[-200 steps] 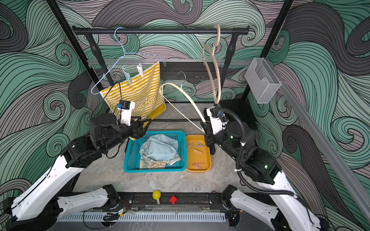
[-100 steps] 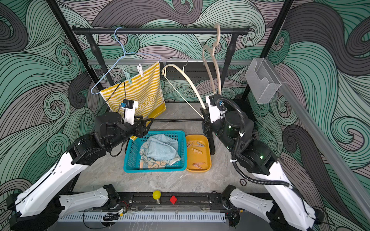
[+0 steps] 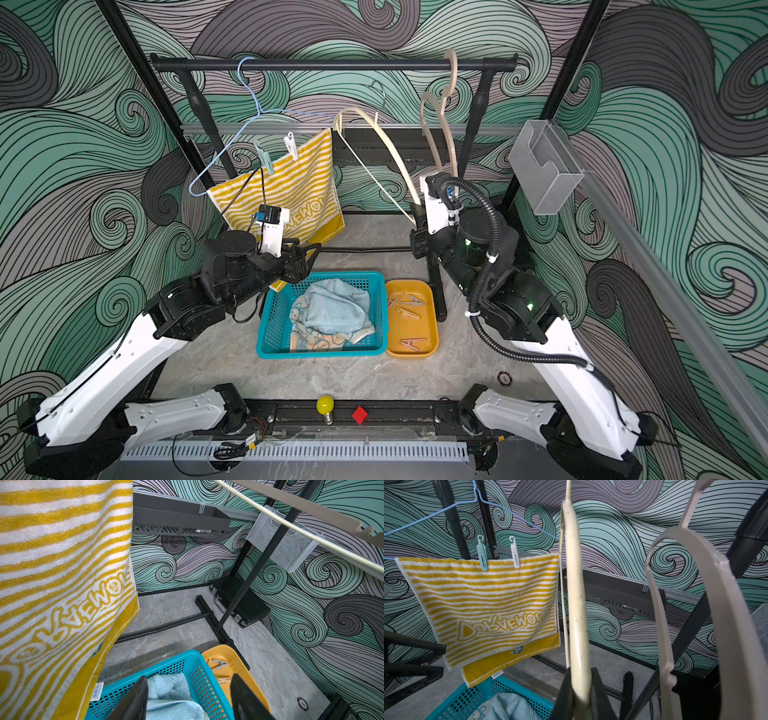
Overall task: Remove the clothespins securing towels to the hanger
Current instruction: Place the hanger on the clothesline.
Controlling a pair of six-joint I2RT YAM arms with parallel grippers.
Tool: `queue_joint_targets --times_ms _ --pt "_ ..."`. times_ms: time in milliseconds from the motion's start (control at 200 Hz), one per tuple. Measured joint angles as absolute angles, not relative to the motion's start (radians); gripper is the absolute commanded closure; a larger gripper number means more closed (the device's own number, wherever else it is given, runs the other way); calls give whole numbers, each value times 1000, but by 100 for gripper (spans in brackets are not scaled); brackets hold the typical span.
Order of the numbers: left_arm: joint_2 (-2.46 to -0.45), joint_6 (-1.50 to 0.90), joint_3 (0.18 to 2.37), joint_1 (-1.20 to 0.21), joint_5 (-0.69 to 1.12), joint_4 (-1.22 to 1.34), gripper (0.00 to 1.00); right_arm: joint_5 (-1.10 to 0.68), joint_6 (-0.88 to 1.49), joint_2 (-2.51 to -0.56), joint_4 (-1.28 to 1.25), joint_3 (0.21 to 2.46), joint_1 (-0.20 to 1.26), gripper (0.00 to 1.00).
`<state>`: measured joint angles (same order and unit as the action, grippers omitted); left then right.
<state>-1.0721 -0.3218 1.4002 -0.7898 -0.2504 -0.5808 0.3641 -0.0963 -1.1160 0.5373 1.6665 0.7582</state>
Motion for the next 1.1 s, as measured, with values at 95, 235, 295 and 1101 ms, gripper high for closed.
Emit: queue_joint_targets --times_ms 95,235,295,1101 --pt "-1072 -322 1400 -790 -250 -580 39 366 -98 -1132 526 1688 758 100" --pt "-1072 -323 1397 -790 -250 -576 39 367 -101 -1156 511 1713 758 100" --pt "-1072 -323 1396 -790 -250 -574 39 367 -102 -1162 510 1716 758 100" --pt "-1070 -348 1368 -790 -251 -560 39 455 -125 -1216 519 1835 759 100"
